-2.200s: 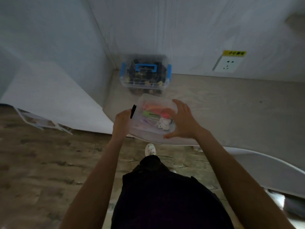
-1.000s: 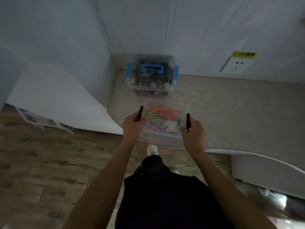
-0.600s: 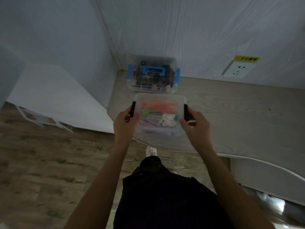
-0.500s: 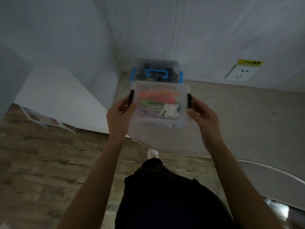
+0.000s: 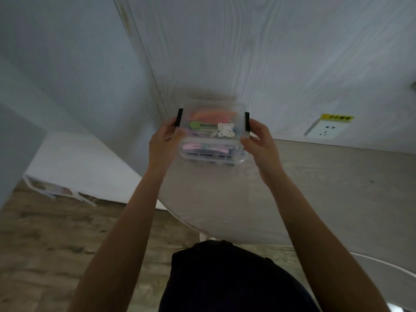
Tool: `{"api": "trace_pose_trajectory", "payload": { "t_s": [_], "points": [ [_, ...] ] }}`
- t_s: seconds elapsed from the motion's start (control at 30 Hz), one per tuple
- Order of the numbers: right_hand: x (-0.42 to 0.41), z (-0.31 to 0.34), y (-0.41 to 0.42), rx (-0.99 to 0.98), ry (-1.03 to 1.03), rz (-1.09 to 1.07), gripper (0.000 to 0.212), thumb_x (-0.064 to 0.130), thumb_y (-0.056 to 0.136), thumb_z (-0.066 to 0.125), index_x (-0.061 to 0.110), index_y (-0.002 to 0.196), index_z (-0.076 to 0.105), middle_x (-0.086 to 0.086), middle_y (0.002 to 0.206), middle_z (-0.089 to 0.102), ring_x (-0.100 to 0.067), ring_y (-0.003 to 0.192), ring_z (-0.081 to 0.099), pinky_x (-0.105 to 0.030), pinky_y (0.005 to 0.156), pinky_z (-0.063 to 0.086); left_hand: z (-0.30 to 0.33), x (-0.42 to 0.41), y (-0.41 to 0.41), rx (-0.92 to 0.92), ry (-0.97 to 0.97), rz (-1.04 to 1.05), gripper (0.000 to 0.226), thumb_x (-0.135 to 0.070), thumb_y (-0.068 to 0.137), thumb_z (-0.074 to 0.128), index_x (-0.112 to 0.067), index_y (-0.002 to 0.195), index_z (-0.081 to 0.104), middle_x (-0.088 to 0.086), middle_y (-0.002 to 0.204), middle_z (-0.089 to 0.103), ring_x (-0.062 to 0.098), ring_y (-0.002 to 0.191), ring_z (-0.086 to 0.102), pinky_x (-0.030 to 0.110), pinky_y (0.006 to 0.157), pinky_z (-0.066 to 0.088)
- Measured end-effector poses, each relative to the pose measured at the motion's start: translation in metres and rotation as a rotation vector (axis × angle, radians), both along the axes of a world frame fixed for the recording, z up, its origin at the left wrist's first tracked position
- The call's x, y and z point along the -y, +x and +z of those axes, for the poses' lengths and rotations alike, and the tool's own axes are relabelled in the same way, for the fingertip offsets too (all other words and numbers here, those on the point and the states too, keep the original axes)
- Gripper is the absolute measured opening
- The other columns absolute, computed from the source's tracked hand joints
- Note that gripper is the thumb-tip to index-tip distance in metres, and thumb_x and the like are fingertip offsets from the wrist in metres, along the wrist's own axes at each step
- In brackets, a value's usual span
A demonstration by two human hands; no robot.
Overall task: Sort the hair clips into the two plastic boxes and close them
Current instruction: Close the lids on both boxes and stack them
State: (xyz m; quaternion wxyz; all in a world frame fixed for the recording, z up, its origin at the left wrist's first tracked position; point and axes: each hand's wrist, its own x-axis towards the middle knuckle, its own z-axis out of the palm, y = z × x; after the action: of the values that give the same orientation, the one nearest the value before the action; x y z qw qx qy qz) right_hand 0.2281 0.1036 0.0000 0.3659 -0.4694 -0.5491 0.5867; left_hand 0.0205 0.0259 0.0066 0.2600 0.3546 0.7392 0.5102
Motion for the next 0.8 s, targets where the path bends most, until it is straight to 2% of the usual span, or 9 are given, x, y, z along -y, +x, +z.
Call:
{"api": "trace_pose_trajectory", "payload": {
  "t_s": [0.1,0.2,0.3,0.37,0.43,0.53,0.63,0.73,0.8],
  "points": [
    [0.001,-0.008,0.001,0.082,-0.026,-0.03,0.05,0.023,0.088,0.062,0.024,0.133,0.042,0.0,0.14,0.043,-0.016,0.123,0.043,-0.042,0.109,0.036,-0.01,-0.003,-0.013,0.231,-0.062,-0.062,0.036,-0.027,0.09,0.057,-0.026,0.125,0.052,-0.014,0.105,0.06,0.0,0.094,0.056,0.022,0.084,0.042],
    [0.006,-0.016,0.004,0.071,-0.253,-0.022,0.065,0.045,0.083,0.061,0.031,0.139,0.03,-0.006,0.148,0.03,-0.025,0.133,0.033,-0.045,0.108,0.032,-0.024,-0.008,-0.024,0.367,-0.216,-0.162,0.051,-0.047,0.091,0.048,-0.035,0.138,0.033,-0.008,0.128,0.05,0.014,0.111,0.051,0.033,0.093,0.038],
    [0.009,-0.023,0.002,-0.008,-0.418,-0.018,0.077,0.054,0.075,0.06,0.029,0.14,0.028,-0.006,0.136,0.043,-0.032,0.125,0.043,-0.044,0.098,0.042,-0.034,-0.013,-0.025,0.458,-0.231,-0.183,0.046,-0.045,0.094,0.042,-0.031,0.138,0.034,0.0,0.125,0.049,0.022,0.111,0.051,0.03,0.089,0.042],
    [0.008,-0.026,0.001,-0.048,-0.385,-0.091,0.063,0.046,0.083,0.059,0.027,0.137,0.034,0.0,0.121,0.052,-0.027,0.12,0.049,-0.039,0.093,0.045,-0.035,-0.016,-0.025,0.457,-0.247,-0.173,0.045,-0.048,0.091,0.046,-0.029,0.132,0.041,-0.001,0.111,0.05,0.018,0.1,0.052,0.027,0.079,0.044],
    [0.006,-0.029,0.003,-0.054,-0.354,-0.144,0.054,0.045,0.085,0.057,0.027,0.133,0.039,0.003,0.115,0.055,-0.023,0.117,0.052,-0.038,0.092,0.046,-0.035,-0.02,-0.022,0.478,-0.287,-0.158,0.057,-0.059,0.077,0.053,-0.028,0.124,0.045,-0.003,0.101,0.05,0.015,0.09,0.053,0.027,0.073,0.043],
    [0.005,-0.03,0.011,-0.069,-0.338,-0.176,0.051,0.046,0.084,0.057,0.028,0.129,0.042,0.007,0.111,0.057,-0.021,0.114,0.054,-0.037,0.09,0.048,-0.037,-0.026,-0.017,0.495,-0.316,-0.184,0.058,-0.057,0.075,0.053,-0.025,0.124,0.047,-0.001,0.096,0.052,0.011,0.082,0.054,0.029,0.075,0.043],
    [0.009,-0.031,0.025,-0.103,-0.331,-0.219,0.045,0.043,0.087,0.056,0.029,0.127,0.044,0.006,0.11,0.057,-0.019,0.109,0.055,-0.033,0.086,0.047,-0.038,-0.033,-0.005,0.48,-0.322,-0.244,0.073,-0.056,0.07,0.048,-0.024,0.135,0.038,-0.004,0.095,0.053,0.012,0.085,0.054,0.032,0.078,0.043],
    [0.016,-0.033,0.051,-0.141,-0.329,-0.265,0.041,0.041,0.087,0.055,0.03,0.126,0.045,0.005,0.112,0.057,-0.019,0.109,0.054,-0.03,0.083,0.047,-0.035,-0.035,0.021,0.477,-0.322,-0.308,0.083,-0.062,0.062,0.055,-0.028,0.135,0.035,-0.005,0.098,0.052,0.011,0.086,0.053,0.029,0.076,0.042],
    [0.022,-0.033,0.079,-0.156,-0.316,-0.297,0.05,0.047,0.083,0.058,0.029,0.128,0.045,0.006,0.113,0.057,-0.019,0.111,0.054,-0.03,0.082,0.046,-0.034,-0.036,0.049,0.464,-0.305,-0.355,0.075,-0.058,0.067,0.055,-0.03,0.134,0.035,-0.008,0.103,0.054,0.011,0.089,0.054,0.029,0.076,0.043]
  ]
}}
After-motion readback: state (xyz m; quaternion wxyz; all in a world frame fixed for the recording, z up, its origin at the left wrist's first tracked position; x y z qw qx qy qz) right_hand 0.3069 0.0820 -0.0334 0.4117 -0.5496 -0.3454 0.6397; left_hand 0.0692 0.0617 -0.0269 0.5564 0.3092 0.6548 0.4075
